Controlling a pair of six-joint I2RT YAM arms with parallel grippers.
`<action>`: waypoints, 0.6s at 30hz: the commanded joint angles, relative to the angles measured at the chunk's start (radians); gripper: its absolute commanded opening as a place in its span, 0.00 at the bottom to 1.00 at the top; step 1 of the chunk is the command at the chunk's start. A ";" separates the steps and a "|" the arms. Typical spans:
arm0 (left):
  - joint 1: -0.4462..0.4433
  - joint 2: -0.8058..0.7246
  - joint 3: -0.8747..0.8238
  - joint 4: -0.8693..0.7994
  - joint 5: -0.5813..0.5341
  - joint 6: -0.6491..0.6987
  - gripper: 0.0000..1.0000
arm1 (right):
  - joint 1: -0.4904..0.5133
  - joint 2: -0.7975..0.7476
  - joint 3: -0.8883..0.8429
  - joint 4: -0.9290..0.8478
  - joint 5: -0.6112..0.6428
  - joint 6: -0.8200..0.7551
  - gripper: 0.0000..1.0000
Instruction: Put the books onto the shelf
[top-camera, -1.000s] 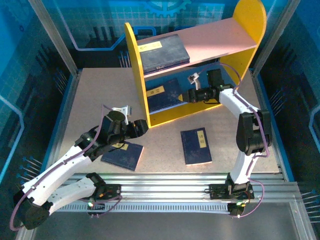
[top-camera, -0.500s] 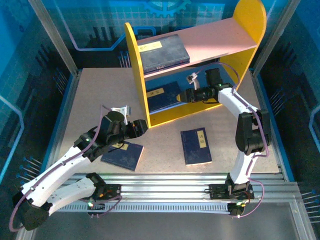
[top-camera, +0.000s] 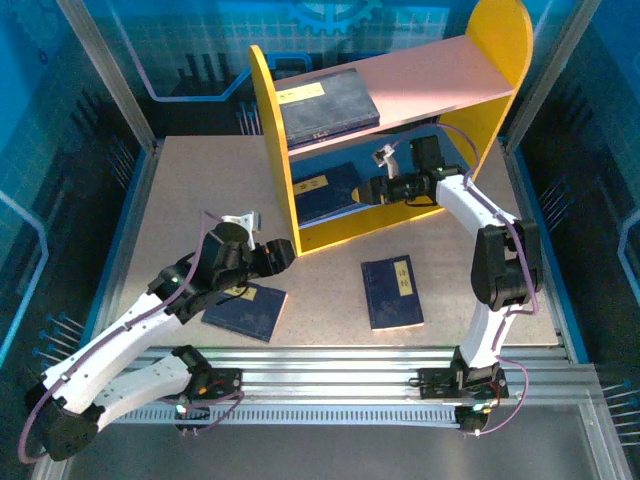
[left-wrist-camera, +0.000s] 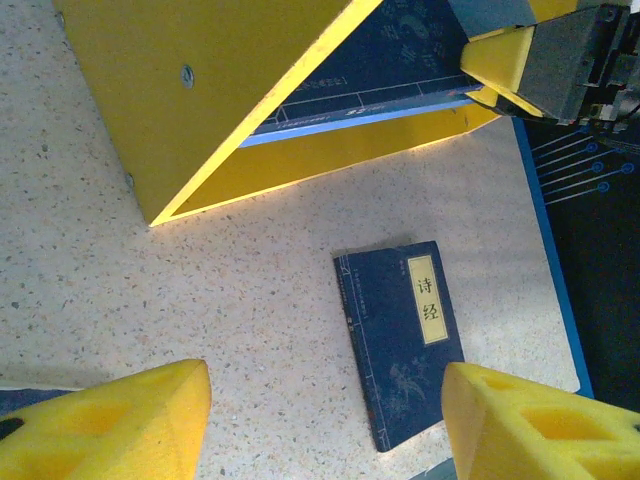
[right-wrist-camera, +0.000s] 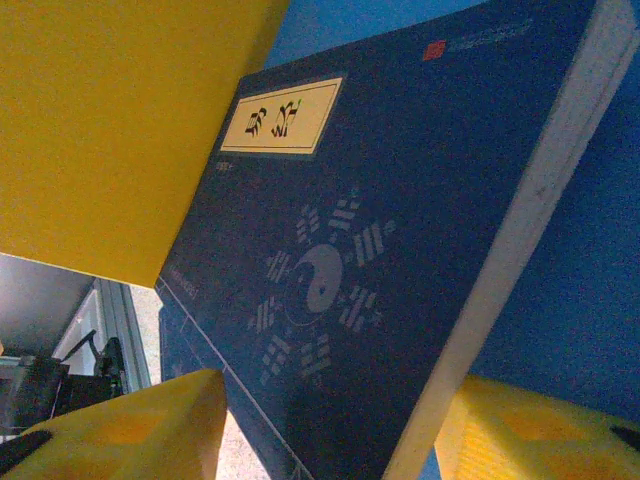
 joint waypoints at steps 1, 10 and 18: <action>0.004 -0.022 -0.003 -0.019 -0.019 0.024 0.63 | -0.019 -0.006 -0.006 -0.039 0.097 -0.018 0.58; 0.003 -0.017 0.004 -0.019 -0.019 0.029 0.64 | -0.034 -0.016 -0.011 -0.044 0.121 -0.012 0.62; 0.003 -0.012 0.013 -0.018 -0.018 0.032 0.63 | -0.045 -0.020 -0.015 -0.042 0.120 -0.008 0.62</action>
